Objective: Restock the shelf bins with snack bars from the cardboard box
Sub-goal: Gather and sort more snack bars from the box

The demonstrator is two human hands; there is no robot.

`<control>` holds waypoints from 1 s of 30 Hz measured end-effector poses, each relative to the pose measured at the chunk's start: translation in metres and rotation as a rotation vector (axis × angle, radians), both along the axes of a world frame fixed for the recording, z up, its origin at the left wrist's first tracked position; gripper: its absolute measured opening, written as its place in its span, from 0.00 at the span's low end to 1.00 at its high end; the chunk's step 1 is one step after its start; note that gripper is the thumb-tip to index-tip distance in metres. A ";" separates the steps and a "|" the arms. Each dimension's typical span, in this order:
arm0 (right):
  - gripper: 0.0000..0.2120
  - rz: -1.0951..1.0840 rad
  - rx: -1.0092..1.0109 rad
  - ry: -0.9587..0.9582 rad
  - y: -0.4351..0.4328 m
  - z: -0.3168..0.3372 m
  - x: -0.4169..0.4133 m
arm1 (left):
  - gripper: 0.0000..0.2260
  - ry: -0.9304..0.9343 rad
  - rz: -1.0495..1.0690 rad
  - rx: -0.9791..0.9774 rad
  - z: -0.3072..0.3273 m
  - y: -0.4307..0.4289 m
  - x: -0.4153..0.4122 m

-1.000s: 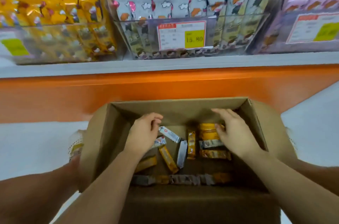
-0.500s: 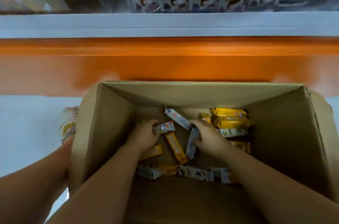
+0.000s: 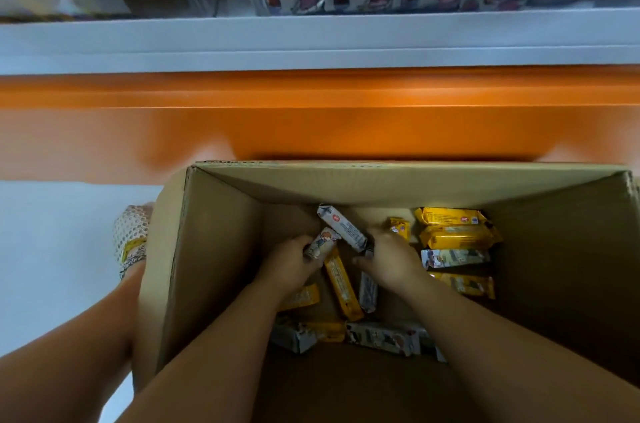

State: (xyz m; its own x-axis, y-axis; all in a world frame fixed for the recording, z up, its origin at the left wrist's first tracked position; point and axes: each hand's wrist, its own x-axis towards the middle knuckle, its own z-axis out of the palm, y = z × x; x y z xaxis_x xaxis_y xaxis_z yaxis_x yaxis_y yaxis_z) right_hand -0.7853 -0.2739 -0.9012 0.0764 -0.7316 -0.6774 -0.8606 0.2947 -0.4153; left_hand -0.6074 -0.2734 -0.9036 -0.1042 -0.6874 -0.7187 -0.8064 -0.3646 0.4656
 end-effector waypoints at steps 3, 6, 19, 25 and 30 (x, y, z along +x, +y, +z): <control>0.23 -0.012 -0.013 0.048 0.002 -0.003 0.003 | 0.16 0.049 0.036 -0.009 0.002 0.002 -0.005; 0.21 0.014 -0.047 0.108 0.005 -0.006 0.003 | 0.19 0.045 0.036 -0.019 0.002 0.003 -0.010; 0.24 -0.194 -0.136 -0.178 -0.005 0.017 -0.023 | 0.28 0.130 0.294 -0.144 0.007 0.000 -0.018; 0.20 -0.145 0.045 -0.265 -0.008 0.008 -0.009 | 0.27 0.168 0.305 -0.147 0.007 0.002 -0.020; 0.26 -0.144 0.020 -0.272 -0.009 0.001 -0.002 | 0.26 0.191 0.326 -0.117 0.006 0.001 -0.020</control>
State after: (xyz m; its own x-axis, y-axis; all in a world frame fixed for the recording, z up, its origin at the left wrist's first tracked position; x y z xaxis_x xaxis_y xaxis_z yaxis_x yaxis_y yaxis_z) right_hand -0.7872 -0.2833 -0.9002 0.1532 -0.7349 -0.6607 -0.6676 0.4160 -0.6175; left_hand -0.6272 -0.2726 -0.8972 0.0090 -0.7829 -0.6221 -0.5515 -0.5229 0.6500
